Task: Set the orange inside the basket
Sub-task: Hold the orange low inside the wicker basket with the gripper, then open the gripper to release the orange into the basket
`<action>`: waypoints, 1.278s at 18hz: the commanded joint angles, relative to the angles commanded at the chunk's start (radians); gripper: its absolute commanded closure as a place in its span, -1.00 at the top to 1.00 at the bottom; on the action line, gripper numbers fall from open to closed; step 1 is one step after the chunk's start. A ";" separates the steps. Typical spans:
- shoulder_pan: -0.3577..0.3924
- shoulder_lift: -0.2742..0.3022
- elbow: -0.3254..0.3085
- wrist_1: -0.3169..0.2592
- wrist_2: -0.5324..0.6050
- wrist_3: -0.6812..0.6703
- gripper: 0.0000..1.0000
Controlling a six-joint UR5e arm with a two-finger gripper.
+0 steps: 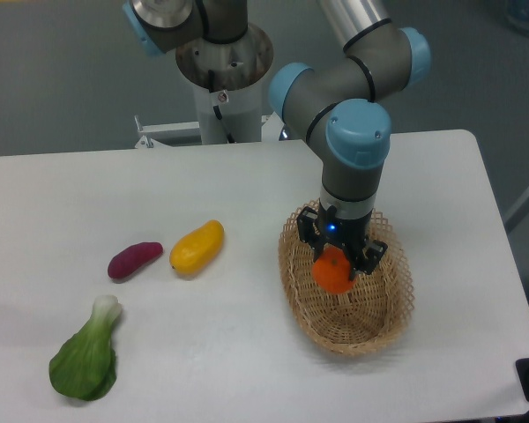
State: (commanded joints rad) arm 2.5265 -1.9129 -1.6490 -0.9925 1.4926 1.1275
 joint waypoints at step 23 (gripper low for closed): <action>0.074 -0.029 -0.146 0.136 0.023 0.229 0.25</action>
State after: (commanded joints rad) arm 2.6001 -1.9420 -1.7948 -0.8560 1.5156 1.3560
